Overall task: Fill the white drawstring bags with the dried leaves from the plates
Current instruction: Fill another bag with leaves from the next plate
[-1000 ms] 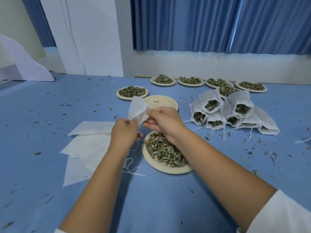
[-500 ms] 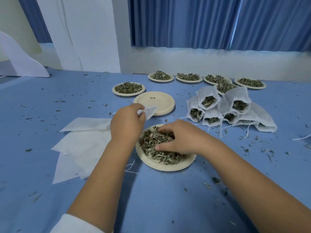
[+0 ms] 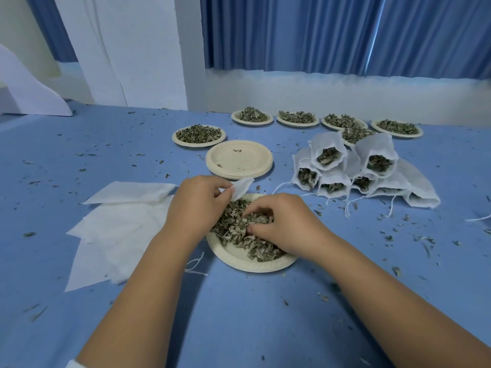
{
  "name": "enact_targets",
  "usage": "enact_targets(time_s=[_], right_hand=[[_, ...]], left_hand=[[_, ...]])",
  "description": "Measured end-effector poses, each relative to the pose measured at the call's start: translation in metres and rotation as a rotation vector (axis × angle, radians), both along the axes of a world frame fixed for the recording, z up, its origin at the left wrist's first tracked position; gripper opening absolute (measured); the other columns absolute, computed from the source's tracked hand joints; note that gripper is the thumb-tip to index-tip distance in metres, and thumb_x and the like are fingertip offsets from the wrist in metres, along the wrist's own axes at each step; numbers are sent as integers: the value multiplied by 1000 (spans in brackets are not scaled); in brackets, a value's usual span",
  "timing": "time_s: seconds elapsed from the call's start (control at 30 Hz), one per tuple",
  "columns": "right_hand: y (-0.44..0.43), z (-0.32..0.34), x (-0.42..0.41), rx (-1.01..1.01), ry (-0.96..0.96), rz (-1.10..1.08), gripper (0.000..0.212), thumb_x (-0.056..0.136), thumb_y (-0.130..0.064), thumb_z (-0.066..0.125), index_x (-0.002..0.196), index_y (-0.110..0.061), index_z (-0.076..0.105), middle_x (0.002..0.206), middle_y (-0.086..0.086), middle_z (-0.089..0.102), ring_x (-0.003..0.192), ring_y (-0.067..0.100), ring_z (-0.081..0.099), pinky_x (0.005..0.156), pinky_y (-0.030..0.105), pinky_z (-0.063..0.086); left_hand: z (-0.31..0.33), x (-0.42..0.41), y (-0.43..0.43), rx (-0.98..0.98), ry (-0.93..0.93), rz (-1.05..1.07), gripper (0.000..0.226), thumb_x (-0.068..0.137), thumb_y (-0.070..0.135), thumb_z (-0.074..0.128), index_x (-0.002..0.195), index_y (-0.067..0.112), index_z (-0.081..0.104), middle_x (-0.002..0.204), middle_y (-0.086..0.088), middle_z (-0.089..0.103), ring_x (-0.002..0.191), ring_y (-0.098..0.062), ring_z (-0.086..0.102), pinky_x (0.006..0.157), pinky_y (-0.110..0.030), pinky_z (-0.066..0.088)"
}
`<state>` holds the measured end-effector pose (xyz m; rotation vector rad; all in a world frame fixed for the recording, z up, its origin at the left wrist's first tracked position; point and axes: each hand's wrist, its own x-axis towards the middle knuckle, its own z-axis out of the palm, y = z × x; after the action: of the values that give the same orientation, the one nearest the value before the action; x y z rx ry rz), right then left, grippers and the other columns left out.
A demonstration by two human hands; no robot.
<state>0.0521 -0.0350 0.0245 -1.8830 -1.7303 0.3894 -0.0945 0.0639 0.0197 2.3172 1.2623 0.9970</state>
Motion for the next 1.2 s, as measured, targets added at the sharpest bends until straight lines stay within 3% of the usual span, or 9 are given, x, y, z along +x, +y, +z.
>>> enact_targets(time_s=[0.1,0.2,0.33,0.43,0.63,0.73,0.87,1.03,1.2], right_hand=[[-1,10,10,41,172,-27,18,80,-27,77,90,-41,71,96,-12,67,81,-4,58,66,8,41],[-3,20,20,60,383,-37,17,78,-23,78,89,-35,74,82,-9,69,65,-6,58,61,7,42],[-2,22,25,49,716,-20,17,80,-16,77,93,-28,76,92,-3,76,87,10,72,79,25,57],[1,16,19,42,941,-13,18,83,-8,73,96,-21,75,95,7,76,89,19,73,82,29,57],[5,5,15,36,815,-121,17,83,-8,73,93,-21,74,84,2,77,73,10,73,61,16,54],[7,1,14,33,681,-156,15,81,-14,76,91,-25,75,87,4,76,78,14,73,70,23,59],[11,-5,11,50,576,-202,17,81,-14,73,95,-23,75,93,12,75,89,28,70,84,41,57],[17,-10,9,81,483,-269,21,80,-19,71,100,-22,75,93,3,73,81,11,64,77,27,51],[17,-9,10,32,539,-238,24,83,-21,70,107,-22,76,97,-7,74,94,6,68,89,27,54]], left_hand=[[2,-2,0,9,-41,20,17,92,27,63,102,23,76,53,16,50,57,-2,49,59,-26,39],[3,-2,-1,9,-41,24,16,91,24,64,100,21,77,49,17,48,53,0,48,56,-23,38],[3,4,-8,-1,-20,-9,14,90,24,65,97,21,77,55,17,53,54,1,48,56,-20,36],[4,9,-13,-69,-46,-42,12,90,24,65,94,22,76,64,6,66,64,-10,61,62,-26,46],[3,11,-12,-156,-174,-17,11,92,25,63,87,24,72,61,6,66,61,-8,61,61,-25,48],[4,13,-15,-141,-161,-26,12,92,26,61,82,28,68,57,10,65,59,-2,59,59,-21,44],[5,14,-21,-99,-96,-89,11,93,26,60,86,28,68,59,7,65,65,-6,61,65,-27,49],[4,16,-25,-89,-38,-179,10,94,27,59,92,24,69,62,9,65,62,-5,60,67,-29,51],[2,17,-25,-110,-16,-196,10,94,28,60,94,22,68,63,9,66,67,-5,62,68,-27,49]])
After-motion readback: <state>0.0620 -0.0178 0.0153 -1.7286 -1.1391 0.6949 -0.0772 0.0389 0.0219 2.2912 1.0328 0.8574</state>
